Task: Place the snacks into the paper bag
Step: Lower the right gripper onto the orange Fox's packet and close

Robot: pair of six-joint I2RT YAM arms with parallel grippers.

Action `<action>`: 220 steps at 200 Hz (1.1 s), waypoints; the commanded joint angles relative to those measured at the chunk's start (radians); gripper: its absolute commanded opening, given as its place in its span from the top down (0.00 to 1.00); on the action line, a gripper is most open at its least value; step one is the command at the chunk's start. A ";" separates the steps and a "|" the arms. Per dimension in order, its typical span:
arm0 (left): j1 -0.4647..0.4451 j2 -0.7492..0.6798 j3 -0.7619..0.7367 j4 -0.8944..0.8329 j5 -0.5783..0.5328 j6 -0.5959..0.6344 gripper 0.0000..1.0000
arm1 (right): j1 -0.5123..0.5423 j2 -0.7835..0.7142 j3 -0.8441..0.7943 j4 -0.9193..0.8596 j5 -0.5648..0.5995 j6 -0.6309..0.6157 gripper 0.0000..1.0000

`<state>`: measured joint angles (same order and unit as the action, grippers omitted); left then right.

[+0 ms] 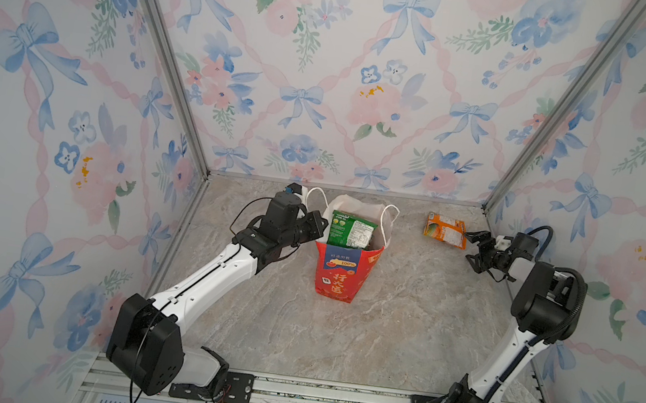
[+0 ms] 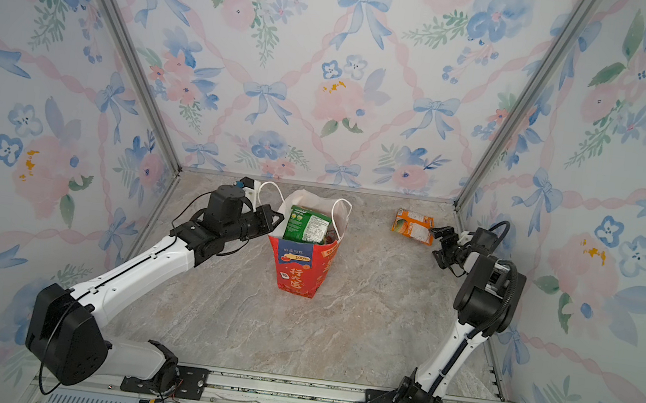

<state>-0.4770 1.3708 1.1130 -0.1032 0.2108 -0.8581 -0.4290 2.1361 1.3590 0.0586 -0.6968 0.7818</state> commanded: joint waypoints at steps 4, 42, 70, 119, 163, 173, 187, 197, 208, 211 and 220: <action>0.000 0.002 0.043 0.042 0.027 -0.001 1.00 | 0.033 0.046 0.044 -0.037 0.002 -0.015 0.06; -0.002 -0.007 0.032 0.042 0.018 -0.001 1.00 | 0.052 0.075 0.070 -0.034 0.006 -0.004 0.07; -0.002 -0.010 0.028 0.042 0.018 0.001 1.00 | 0.056 0.088 0.075 -0.020 0.007 0.009 0.07; 0.000 -0.022 0.014 0.042 0.012 0.001 1.00 | 0.062 0.115 0.075 -0.006 0.010 0.019 0.10; 0.002 -0.027 0.009 0.043 0.010 0.002 1.00 | 0.068 0.140 0.078 0.030 0.007 0.048 0.16; 0.003 -0.029 0.007 0.043 0.010 0.002 1.00 | 0.067 0.146 0.081 0.034 0.006 0.050 0.18; 0.004 -0.031 0.006 0.043 0.009 0.002 1.00 | 0.068 0.148 0.080 0.042 0.001 0.053 0.20; 0.005 -0.031 0.005 0.041 0.009 0.002 1.00 | 0.068 0.150 0.077 0.048 0.001 0.054 0.22; 0.004 -0.033 0.003 0.043 0.008 0.002 1.00 | 0.067 0.150 0.075 0.053 0.000 0.056 0.24; 0.006 -0.033 0.002 0.043 0.009 0.002 1.00 | 0.067 0.151 0.074 0.054 -0.001 0.056 0.25; 0.006 -0.033 0.003 0.043 0.009 0.002 1.00 | 0.067 0.152 0.073 0.061 -0.005 0.060 0.29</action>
<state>-0.4770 1.3727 1.1149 -0.1059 0.2100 -0.8581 -0.3756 2.2372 1.4399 0.1516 -0.7231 0.8314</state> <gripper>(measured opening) 0.048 0.746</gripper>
